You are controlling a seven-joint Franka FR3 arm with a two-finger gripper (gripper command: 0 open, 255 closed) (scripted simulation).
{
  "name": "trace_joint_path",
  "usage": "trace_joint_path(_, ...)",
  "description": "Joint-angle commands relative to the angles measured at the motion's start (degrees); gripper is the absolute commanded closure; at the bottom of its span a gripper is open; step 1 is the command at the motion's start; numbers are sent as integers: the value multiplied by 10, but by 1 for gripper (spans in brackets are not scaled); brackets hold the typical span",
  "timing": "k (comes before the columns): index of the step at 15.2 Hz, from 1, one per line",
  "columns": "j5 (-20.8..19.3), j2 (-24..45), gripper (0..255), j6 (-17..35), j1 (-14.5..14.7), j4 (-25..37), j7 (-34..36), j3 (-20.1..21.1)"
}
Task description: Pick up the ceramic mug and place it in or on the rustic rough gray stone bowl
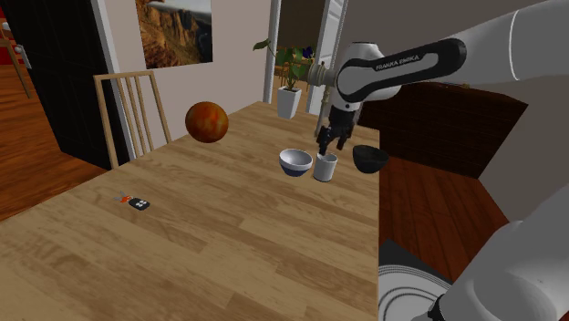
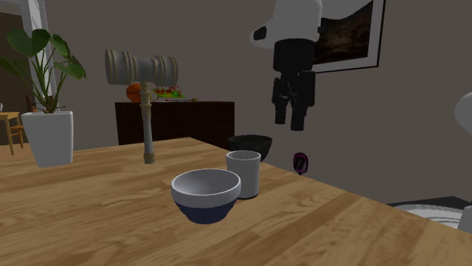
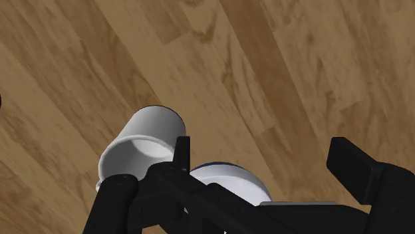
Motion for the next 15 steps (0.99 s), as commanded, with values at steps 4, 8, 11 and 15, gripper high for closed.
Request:
trace_joint_path(4, -12, 116, 0, 26, -10, 75, -4, -11)
trace_joint_path(8, -19, 203, 0, 35, -19, 141, -6, -18)
trace_joint_path(11, -19, 212, 0, 56, -20, 130, -6, -18)
trace_joint_path(15, -17, 227, 0, 83, -21, 117, -7, -19)
